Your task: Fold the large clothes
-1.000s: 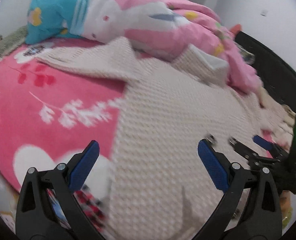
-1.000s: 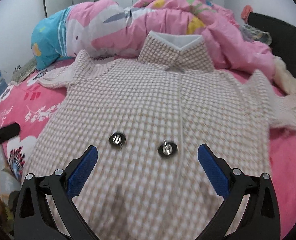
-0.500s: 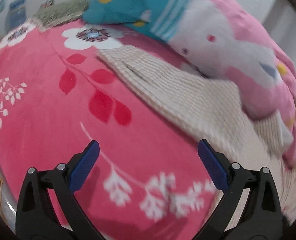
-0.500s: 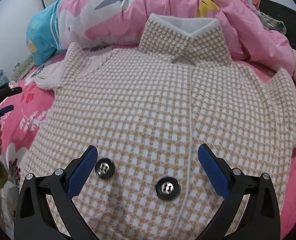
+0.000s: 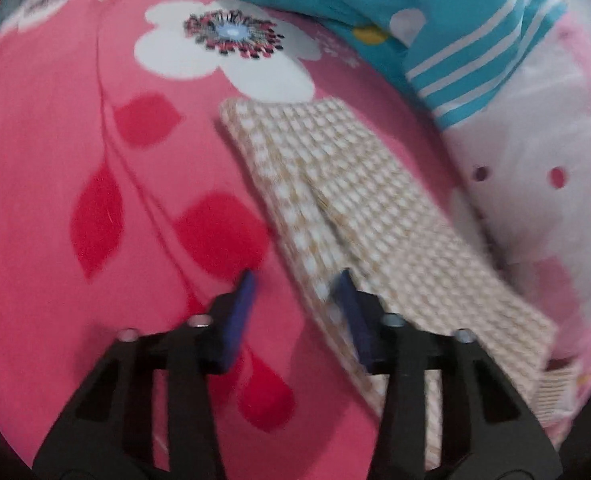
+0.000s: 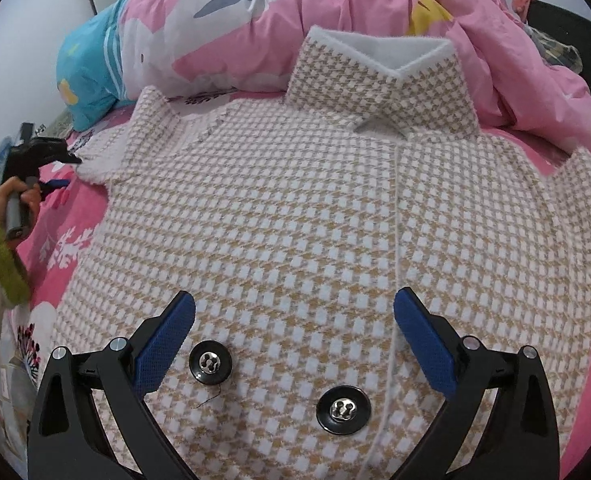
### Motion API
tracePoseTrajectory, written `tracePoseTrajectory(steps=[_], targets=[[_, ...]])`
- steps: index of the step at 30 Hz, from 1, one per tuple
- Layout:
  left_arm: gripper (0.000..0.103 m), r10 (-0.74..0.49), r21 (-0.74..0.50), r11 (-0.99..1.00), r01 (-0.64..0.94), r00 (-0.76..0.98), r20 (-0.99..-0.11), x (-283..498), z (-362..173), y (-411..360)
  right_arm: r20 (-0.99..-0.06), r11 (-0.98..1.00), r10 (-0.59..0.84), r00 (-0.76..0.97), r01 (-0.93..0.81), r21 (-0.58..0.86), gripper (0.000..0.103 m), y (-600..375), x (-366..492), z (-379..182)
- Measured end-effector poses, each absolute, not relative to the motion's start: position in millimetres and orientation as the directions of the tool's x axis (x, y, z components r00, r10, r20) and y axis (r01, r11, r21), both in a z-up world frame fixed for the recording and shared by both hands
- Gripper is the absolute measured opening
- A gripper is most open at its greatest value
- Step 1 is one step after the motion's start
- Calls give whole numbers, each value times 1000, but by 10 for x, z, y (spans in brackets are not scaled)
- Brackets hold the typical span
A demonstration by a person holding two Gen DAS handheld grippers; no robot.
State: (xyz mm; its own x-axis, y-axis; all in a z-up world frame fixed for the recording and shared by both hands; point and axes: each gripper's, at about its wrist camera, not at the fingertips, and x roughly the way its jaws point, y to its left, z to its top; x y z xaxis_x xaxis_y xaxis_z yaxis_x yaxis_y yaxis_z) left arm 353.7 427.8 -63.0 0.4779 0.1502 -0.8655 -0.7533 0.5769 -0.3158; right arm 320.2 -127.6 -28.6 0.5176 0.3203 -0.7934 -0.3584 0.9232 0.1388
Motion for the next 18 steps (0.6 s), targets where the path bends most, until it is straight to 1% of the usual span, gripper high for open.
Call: tracePoseTrajectory(steps=[1, 2, 4, 5, 8, 10, 11, 12, 14, 16, 18], targets=[[16, 166, -295, 599, -744, 476, -863, 3569, -596, 4269, -794, 924, 321, 517, -354, 143, 91, -1283, 3191, -283], [4, 184, -276, 621, -733, 479, -858, 3584, -554, 4255, -794, 925, 323, 515, -350, 149, 87, -1297, 3174, -276], [3, 243, -213, 661, -719, 474, -846, 3611, -438, 4174, -793, 927, 321, 518, -344, 151, 81, -1326, 3120, -246], [3, 291, -163, 692, -704, 478, -829, 3621, -320, 4073, -791, 930, 315, 525, -339, 146, 80, -1348, 3082, -220], [2, 365, -85, 750, -656, 518, -773, 3619, 51, 3800, -772, 938, 298, 561, -320, 130, 79, -1464, 2910, -89], [2, 380, -56, 809, -585, 593, -710, 3591, 470, 3447, -757, 942, 296, 583, -308, 132, 79, -1557, 2799, 14], [2, 375, -47, 833, -552, 624, -686, 3577, 627, 3285, -747, 946, 292, 597, -297, 132, 79, -1628, 2721, 73], [2, 355, -31, 873, -486, 678, -644, 3545, 890, 2970, -741, 949, 286, 607, -285, 133, 79, -1704, 2645, 122], [2, 301, -24, 920, -390, 746, -594, 3473, 1193, 2521, -738, 954, 279, 614, -264, 141, 79, -1834, 2540, 185], [2, 178, -45, 969, -245, 809, -559, 3413, 1469, 1904, -737, 959, 271, 620, -236, 154, 79, -1995, 2441, 243], [2, 69, -63, 990, -125, 829, -555, 3375, 1563, 1386, -738, 965, 256, 624, -210, 158, 79, -2152, 2326, 291]])
